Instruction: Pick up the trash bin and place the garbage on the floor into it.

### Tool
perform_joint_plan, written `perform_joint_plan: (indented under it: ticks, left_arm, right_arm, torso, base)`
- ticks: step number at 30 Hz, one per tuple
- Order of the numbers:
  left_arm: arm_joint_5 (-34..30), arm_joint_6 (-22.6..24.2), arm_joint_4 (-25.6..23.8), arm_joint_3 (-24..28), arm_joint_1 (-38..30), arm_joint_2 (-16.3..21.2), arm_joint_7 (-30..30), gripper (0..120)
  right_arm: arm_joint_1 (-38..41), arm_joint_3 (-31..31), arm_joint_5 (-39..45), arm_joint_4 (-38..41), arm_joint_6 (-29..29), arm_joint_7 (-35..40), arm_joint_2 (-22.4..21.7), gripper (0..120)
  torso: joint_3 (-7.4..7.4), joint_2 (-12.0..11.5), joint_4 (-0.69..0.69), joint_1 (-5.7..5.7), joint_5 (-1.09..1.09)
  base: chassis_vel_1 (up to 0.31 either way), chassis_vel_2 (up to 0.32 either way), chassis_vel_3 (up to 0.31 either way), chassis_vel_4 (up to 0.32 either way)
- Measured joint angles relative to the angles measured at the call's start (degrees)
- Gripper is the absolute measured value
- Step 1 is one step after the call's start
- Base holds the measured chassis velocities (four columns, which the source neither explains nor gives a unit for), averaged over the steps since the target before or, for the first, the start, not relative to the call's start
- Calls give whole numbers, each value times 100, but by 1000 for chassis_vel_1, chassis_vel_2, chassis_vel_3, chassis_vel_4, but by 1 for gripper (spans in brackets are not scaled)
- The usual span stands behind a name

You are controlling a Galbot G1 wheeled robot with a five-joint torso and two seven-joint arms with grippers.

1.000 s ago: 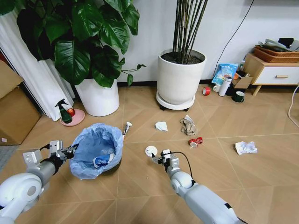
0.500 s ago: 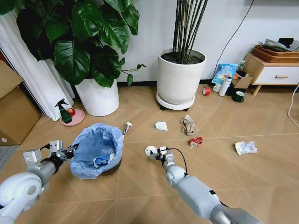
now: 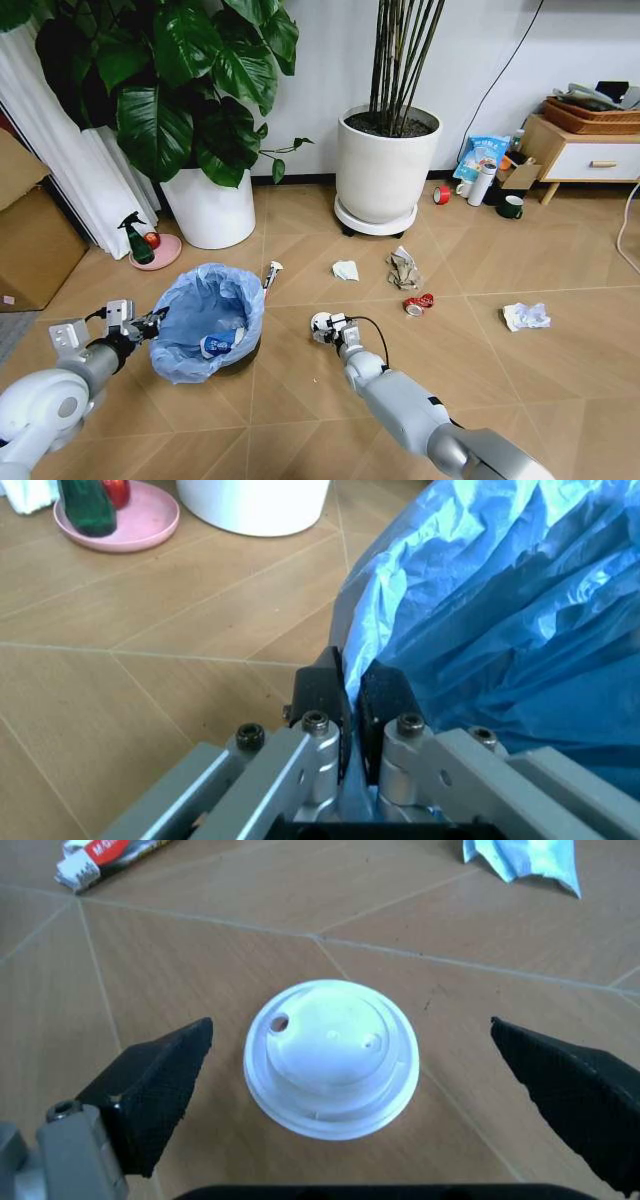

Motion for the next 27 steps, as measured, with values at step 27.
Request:
perform_joint_plan:
  ticks: [27]
  left_arm:
    - [55,-15,8,74,-18,-95,1,0]
  right_arm:
    - [485,893,-1183,-1551,310,-297,632,100]
  torso:
    - [0,0,-1,0,-1]
  base:
    - [0,0,0,0]
